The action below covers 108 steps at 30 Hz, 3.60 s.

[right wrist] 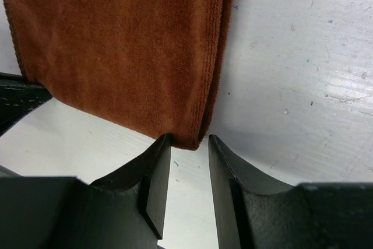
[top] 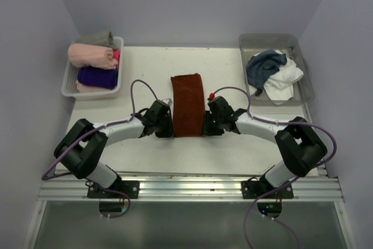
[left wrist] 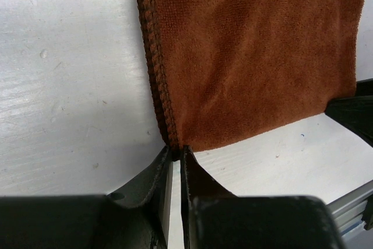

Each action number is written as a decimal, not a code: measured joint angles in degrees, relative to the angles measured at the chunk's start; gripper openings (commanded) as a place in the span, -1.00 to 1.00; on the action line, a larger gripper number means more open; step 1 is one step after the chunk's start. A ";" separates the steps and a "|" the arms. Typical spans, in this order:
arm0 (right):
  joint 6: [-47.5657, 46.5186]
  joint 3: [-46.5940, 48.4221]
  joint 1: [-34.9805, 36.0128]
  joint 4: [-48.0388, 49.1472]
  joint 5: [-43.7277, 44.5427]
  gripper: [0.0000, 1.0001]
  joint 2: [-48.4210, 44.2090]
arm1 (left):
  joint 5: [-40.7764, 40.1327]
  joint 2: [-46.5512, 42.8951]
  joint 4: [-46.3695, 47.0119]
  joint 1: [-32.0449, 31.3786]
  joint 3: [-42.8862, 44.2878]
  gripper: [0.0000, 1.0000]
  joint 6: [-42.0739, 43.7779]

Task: Roll the towels
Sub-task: Roll the towel

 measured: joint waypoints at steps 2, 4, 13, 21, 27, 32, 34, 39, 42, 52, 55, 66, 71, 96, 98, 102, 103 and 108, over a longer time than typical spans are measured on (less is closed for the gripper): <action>0.02 -0.24 0.04 0.28 0.09 -0.28 0.44 | 0.00 0.00 0.20 0.00 -0.11 -0.85 -0.46; 0.15 -0.35 0.04 0.57 0.26 -0.38 1.01 | -0.02 0.00 0.20 0.00 -0.13 -0.93 -0.50; 1.07 -1.22 0.04 3.41 0.35 -1.00 1.60 | -0.04 0.00 0.17 0.00 -0.13 -1.00 -0.70; 1.27 -2.40 0.15 4.09 0.33 -1.00 0.63 | -0.04 -2.05 -0.68 0.00 -0.68 -1.00 -0.87; 1.51 -4.61 1.11 3.52 0.39 -1.00 -3.08 | 0.39 -6.84 -1.22 0.00 -1.95 -1.00 -1.99; 1.99 -5.49 1.64 1.86 0.48 -1.00 -7.61 | 0.46 -10.97 -2.45 -0.07 -2.64 -1.00 -3.65; 2.14 -5.49 1.64 1.31 0.70 -1.00 -9.25 | 0.42 -12.52 -3.23 -0.13 -2.73 -1.00 -4.07; 2.10 -4.55 1.66 -1.42 2.32 -1.00 -11.98 | -0.44 -14.01 -6.05 -0.13 -1.66 -1.00 -5.01; 1.68 -2.58 1.66 -2.86 3.74 -1.00 -11.80 | -2.34 -13.81 -8.85 -0.17 1.29 -1.00 -5.35; -0.31 4.22 1.66 -4.90 6.58 -1.00 -6.36 | -6.36 -8.41 -12.11 1.03 8.02 -1.00 -5.33; -0.39 4.87 1.66 -5.29 6.97 -1.00 -5.53 | -6.38 -8.02 -12.37 1.16 8.09 -1.00 -5.33; -2.40 11.61 -0.04 -5.68 8.37 -1.00 2.03 | -6.32 -2.12 -11.82 4.44 12.39 -1.00 -3.80; -3.34 15.06 -1.95 -5.60 8.33 -0.97 6.47 | -5.81 2.62 -10.73 6.01 15.50 -1.00 -2.75; -3.30 17.79 -6.45 -5.14 8.13 0.12 10.03 | -7.10 0.57 -10.45 6.97 20.44 -0.39 2.64; -3.34 16.94 -6.45 -5.16 8.26 0.14 6.51 | -5.20 0.09 -9.46 6.64 19.78 -0.52 2.54; -3.69 16.06 -6.01 -5.11 8.57 0.03 1.16 | -1.01 0.42 -8.15 6.34 17.64 -0.70 2.12; -3.82 15.87 -5.77 -5.16 8.83 -0.15 0.24 | -0.09 0.76 -7.78 6.34 17.44 -0.73 2.16; -5.31 15.69 -2.99 -5.44 9.22 -0.65 -0.59 | 3.45 4.11 -4.13 6.34 17.38 -0.81 2.21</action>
